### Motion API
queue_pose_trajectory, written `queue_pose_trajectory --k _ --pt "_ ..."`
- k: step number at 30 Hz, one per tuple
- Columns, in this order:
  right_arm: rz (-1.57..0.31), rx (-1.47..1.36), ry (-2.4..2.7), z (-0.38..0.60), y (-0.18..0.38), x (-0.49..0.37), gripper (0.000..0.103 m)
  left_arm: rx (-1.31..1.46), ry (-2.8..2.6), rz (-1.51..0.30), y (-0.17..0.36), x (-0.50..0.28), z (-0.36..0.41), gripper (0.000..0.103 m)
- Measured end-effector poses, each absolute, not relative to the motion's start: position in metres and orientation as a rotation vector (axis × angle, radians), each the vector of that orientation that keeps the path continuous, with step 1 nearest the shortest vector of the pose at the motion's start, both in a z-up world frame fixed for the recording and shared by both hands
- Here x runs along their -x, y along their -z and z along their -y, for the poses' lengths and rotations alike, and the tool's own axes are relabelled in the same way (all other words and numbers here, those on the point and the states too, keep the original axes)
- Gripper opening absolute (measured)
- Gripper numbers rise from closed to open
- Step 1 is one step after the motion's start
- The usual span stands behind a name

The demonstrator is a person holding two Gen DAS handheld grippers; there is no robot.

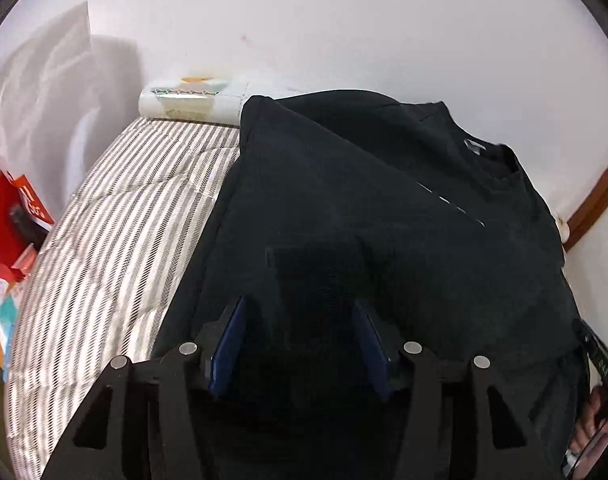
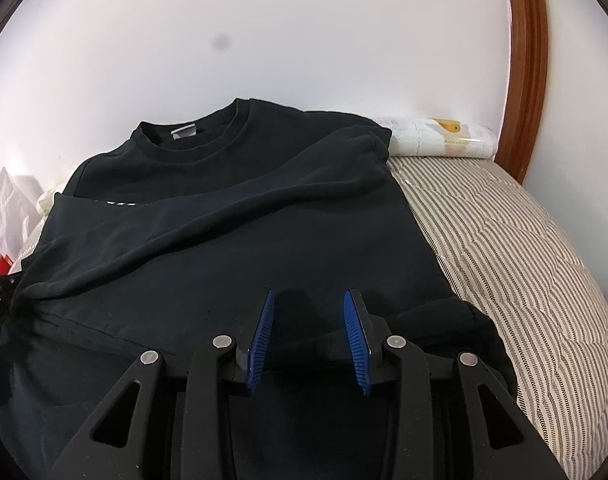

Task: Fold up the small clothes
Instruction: 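Grasp the ribbed cuff with the left tool and straighten it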

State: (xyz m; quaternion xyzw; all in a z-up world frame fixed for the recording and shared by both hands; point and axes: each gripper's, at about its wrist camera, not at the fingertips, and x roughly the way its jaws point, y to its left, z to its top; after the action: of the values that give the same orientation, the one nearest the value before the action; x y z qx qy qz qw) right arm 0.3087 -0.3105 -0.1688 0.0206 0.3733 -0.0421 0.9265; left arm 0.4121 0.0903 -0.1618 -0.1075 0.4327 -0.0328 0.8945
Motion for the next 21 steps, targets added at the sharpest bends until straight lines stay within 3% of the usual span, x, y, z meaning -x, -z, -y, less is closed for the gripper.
queue_pose_trajectory --k 2,3,4,8,10,15,21 --pt "-0.749 -0.050 0.092 0.312 0.167 -0.307 0.036 0.251 0.094 -0.875 0.161 -0.415 -0.091 0.026" --pt "-0.739 -0.053 0.095 0.313 0.165 -0.306 0.036 0.237 0.080 -0.864 0.159 -0.416 -0.089 0.010" --pt "-0.726 -0.058 0.104 0.314 0.164 -0.305 0.036 0.210 0.069 -0.849 0.156 -0.415 -0.087 0.006" --pt "-0.670 -0.087 0.155 0.324 0.155 -0.300 0.038 0.140 0.043 -0.741 0.132 -0.404 -0.089 0.006" --pt "-0.671 -0.095 0.179 0.330 0.155 -0.301 0.043 0.112 0.013 -0.729 0.126 -0.405 -0.093 0.006" --pt "-0.728 -0.087 0.250 0.339 0.165 -0.308 0.044 0.125 -0.040 -0.823 0.150 -0.416 -0.096 0.006" --pt "-0.771 -0.099 0.252 0.344 0.172 -0.312 0.044 0.024 -0.092 -0.814 0.158 -0.410 -0.081 0.010"
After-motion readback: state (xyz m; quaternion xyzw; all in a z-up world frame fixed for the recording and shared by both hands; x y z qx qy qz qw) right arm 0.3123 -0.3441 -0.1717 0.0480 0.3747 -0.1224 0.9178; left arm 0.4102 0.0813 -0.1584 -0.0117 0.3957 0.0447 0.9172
